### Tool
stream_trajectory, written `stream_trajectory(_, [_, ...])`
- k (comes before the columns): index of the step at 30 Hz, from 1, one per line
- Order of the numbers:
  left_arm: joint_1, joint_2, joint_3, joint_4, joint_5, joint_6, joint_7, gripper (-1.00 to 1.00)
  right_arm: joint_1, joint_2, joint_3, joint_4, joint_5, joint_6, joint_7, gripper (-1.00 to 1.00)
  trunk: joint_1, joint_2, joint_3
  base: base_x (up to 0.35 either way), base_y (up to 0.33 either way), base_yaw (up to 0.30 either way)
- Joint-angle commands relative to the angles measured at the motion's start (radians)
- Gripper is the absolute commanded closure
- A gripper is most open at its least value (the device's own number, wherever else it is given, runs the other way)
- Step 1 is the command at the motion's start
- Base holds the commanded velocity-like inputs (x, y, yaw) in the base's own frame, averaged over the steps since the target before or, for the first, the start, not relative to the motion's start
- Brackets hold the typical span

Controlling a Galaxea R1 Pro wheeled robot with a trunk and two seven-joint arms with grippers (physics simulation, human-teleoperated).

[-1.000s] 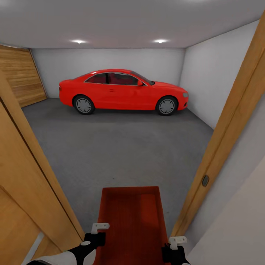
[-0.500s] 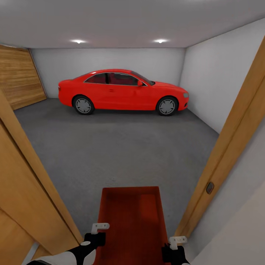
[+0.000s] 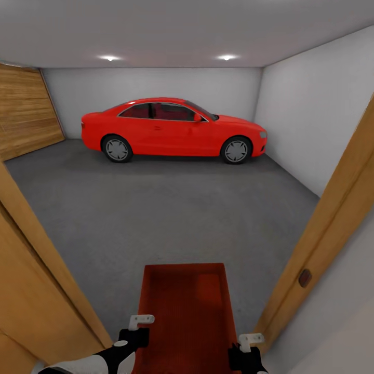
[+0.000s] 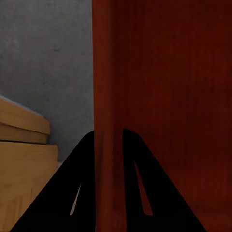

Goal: Move the two storage containers from the living room to the garage. In the garage, place one container on the floor and stack the other container on top of it (either order is fine).

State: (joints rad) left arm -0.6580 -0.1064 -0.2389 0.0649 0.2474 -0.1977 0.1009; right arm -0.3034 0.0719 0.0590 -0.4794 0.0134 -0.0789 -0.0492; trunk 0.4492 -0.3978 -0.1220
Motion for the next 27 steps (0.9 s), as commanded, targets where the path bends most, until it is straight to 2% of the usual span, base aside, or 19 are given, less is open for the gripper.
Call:
stream_trajectory(1, [-0.003,0.013,0.024,0.003,-0.011,-0.005,0.005,1.0,0.0,-0.014,0.024,0.012,0.031,-0.002,0.015,1.0,0.001,-0.002,-0.002,0.073,0.0,0.0])
stream_trajectory(8, [-0.003,0.013,0.024,0.003,-0.011,-0.005,0.005,1.0,0.0,-0.014,0.024,0.012,0.031,-0.002,0.015,1.0,0.001,-0.002,-0.002,0.019,0.0,0.0])
stream_trajectory(15, [-0.003,0.013,0.024,0.003,-0.011,-0.005,0.006,1.0,0.0,-0.014,0.024,0.012,0.031,-0.002,0.015,1.0,0.001,-0.002,-0.002,0.225,0.0,0.0])
stream_trajectory(27, [-0.003,0.013,0.024,0.003,-0.011,-0.005,0.007,1.0,0.0,-0.014,0.024,0.012,0.031,-0.002,0.015,1.0,0.001,-0.002,-0.002,0.06,0.0,0.0])
